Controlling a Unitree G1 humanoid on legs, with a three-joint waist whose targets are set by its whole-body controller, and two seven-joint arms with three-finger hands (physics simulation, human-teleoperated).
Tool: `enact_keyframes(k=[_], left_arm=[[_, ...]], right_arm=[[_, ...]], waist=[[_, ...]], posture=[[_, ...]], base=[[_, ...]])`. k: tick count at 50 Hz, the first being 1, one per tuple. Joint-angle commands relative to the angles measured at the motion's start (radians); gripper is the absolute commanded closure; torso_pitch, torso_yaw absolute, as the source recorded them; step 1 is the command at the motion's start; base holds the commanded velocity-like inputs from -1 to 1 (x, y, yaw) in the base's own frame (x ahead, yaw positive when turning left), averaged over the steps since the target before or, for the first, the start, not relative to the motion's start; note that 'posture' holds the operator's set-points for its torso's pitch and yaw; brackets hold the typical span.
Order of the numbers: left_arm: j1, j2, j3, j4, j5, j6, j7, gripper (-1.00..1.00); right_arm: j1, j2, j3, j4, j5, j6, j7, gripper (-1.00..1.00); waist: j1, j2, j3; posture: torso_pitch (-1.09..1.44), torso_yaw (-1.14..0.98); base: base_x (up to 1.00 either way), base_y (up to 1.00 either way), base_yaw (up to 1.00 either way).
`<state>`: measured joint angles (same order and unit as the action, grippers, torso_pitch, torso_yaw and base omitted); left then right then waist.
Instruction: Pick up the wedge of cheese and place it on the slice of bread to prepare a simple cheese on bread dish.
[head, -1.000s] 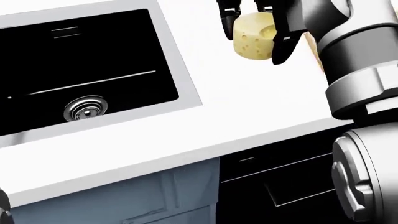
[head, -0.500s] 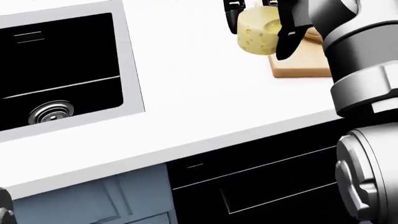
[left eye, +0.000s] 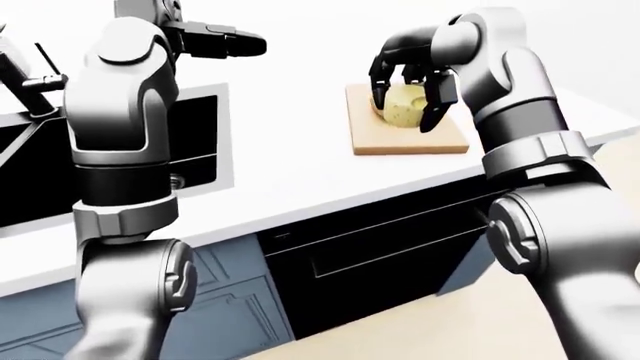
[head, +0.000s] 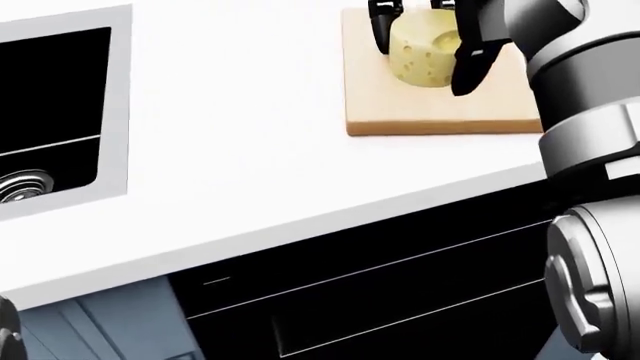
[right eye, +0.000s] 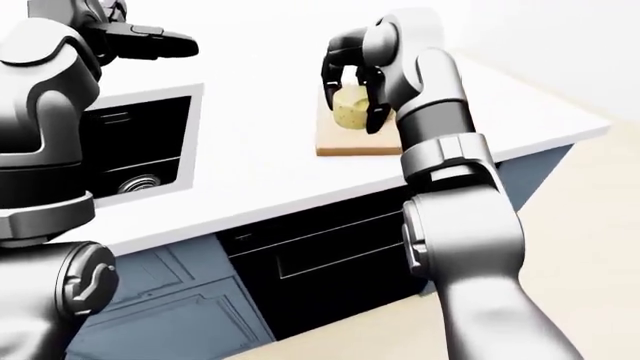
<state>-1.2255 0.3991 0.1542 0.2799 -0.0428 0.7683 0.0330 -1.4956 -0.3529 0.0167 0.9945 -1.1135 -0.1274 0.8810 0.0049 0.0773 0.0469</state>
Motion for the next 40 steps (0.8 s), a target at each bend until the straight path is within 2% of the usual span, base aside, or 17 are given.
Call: enact_keyframes(k=[1, 2, 3, 4, 5, 10, 13, 15, 17, 18, 27, 31, 33, 35, 38, 39, 40], left_arm=[[-0.031, 0.014, 0.009, -0.026, 0.004, -0.022, 0.004, -1.0], [-0.031, 0.015, 0.01, -0.027, 0.004, -0.02, 0.004, -1.0], [-0.032, 0.015, 0.01, -0.027, 0.003, -0.02, 0.004, -1.0], [-0.032, 0.016, 0.01, -0.028, 0.003, -0.019, 0.004, -1.0], [-0.032, 0.016, 0.01, -0.029, 0.003, -0.018, 0.004, -1.0], [-0.033, 0.017, 0.009, -0.028, 0.003, -0.019, 0.004, -1.0], [-0.032, 0.017, 0.009, -0.029, 0.003, -0.019, 0.004, -1.0], [-0.032, 0.016, 0.009, -0.028, 0.003, -0.02, 0.005, -1.0], [-0.033, 0.016, 0.009, -0.028, 0.003, -0.019, 0.004, -1.0], [-0.034, 0.016, 0.009, -0.027, 0.002, -0.02, 0.005, -1.0], [-0.041, 0.015, 0.007, -0.02, 0.004, -0.021, 0.005, -1.0], [-0.046, 0.015, 0.006, -0.021, 0.005, -0.017, 0.004, -1.0], [-0.046, 0.015, 0.006, -0.022, 0.005, -0.016, 0.004, -1.0], [-0.044, 0.013, 0.005, -0.023, 0.006, -0.017, 0.004, -1.0], [-0.045, 0.013, 0.006, -0.022, 0.006, -0.017, 0.004, -1.0], [-0.044, 0.013, 0.006, -0.023, 0.006, -0.018, 0.005, -1.0], [-0.044, 0.013, 0.006, -0.023, 0.006, -0.018, 0.005, -1.0]], right_arm=[[-0.046, -0.005, -0.009, -0.042, 0.009, -0.003, -0.019, 1.0], [-0.045, -0.005, -0.009, -0.042, 0.008, -0.003, -0.02, 1.0], [-0.045, -0.005, -0.009, -0.043, 0.009, -0.003, -0.019, 1.0], [-0.045, -0.005, -0.009, -0.043, 0.009, -0.004, -0.019, 1.0], [-0.044, -0.005, -0.009, -0.044, 0.009, -0.003, -0.019, 1.0], [-0.04, -0.004, -0.009, -0.046, 0.009, -0.002, -0.019, 1.0], [-0.039, -0.003, -0.009, -0.047, 0.009, -0.002, -0.019, 1.0], [-0.04, -0.003, -0.009, -0.044, 0.009, -0.002, -0.021, 1.0], [-0.043, -0.003, -0.009, -0.042, 0.009, -0.003, -0.021, 1.0], [-0.044, -0.001, -0.013, -0.044, 0.017, -0.005, -0.017, 1.0], [-0.07, 0.012, -0.031, -0.042, 0.088, 0.027, -0.004, 1.0], [-0.072, 0.009, -0.025, -0.04, 0.101, 0.034, 0.001, 1.0], [-0.071, 0.008, -0.022, -0.04, 0.105, 0.036, 0.005, 1.0], [-0.072, 0.006, -0.02, -0.038, 0.105, 0.039, -0.001, 1.0], [-0.067, 0.006, -0.018, -0.045, 0.108, 0.039, 0.003, 1.0], [-0.064, 0.006, -0.018, -0.049, 0.108, 0.039, 0.005, 1.0], [-0.062, 0.006, -0.018, -0.052, 0.109, 0.04, 0.007, 1.0]], waist=[[-0.001, 0.012, -0.034], [-0.003, 0.044, -0.046], [0.001, -0.001, -0.035], [-0.007, 0.02, -0.042], [-0.007, 0.017, -0.047], [-0.008, -0.021, -0.042], [-0.004, -0.067, -0.039], [0.0, -0.14, -0.052], [-0.001, -0.122, -0.043], [-0.007, -0.107, -0.017], [-0.022, -0.087, 0.013], [-0.039, -0.06, 0.009], [-0.05, -0.02, -0.003], [-0.052, -0.031, 0.003], [-0.048, -0.039, -0.014], [-0.041, -0.036, -0.041], [-0.032, -0.043, -0.035]], posture=[[0.0, 0.0], [0.0, 0.0], [0.0, 0.0], [0.0, 0.0], [0.0, 0.0], [0.0, 0.0], [0.0, 0.0], [0.0, 0.0], [0.0, 0.0], [0.0, 0.0], [0.0, 0.0], [0.0, 0.0], [0.0, 0.0], [0.0, 0.0], [0.0, 0.0], [0.0, 0.0], [0.0, 0.0]], base=[[0.0, -0.28, 0.0], [0.0, -0.28, 0.0], [0.0, -0.28, 0.0], [0.0, -0.29, 0.0], [0.0, -0.28, 0.0], [0.0, -0.28, 0.0], [0.0, -0.28, 0.0], [0.0, -0.28, 0.0], [0.0, -0.28, 0.0], [0.0, 0.0, 0.0], [0.0, 0.0, 0.0], [0.0, 0.0, 0.0], [0.0, 0.0, 0.0], [0.0, 0.0, 0.0], [0.01, 0.0, 0.0], [0.12, 0.0, 0.0], [0.16, 0.0, 0.0]])
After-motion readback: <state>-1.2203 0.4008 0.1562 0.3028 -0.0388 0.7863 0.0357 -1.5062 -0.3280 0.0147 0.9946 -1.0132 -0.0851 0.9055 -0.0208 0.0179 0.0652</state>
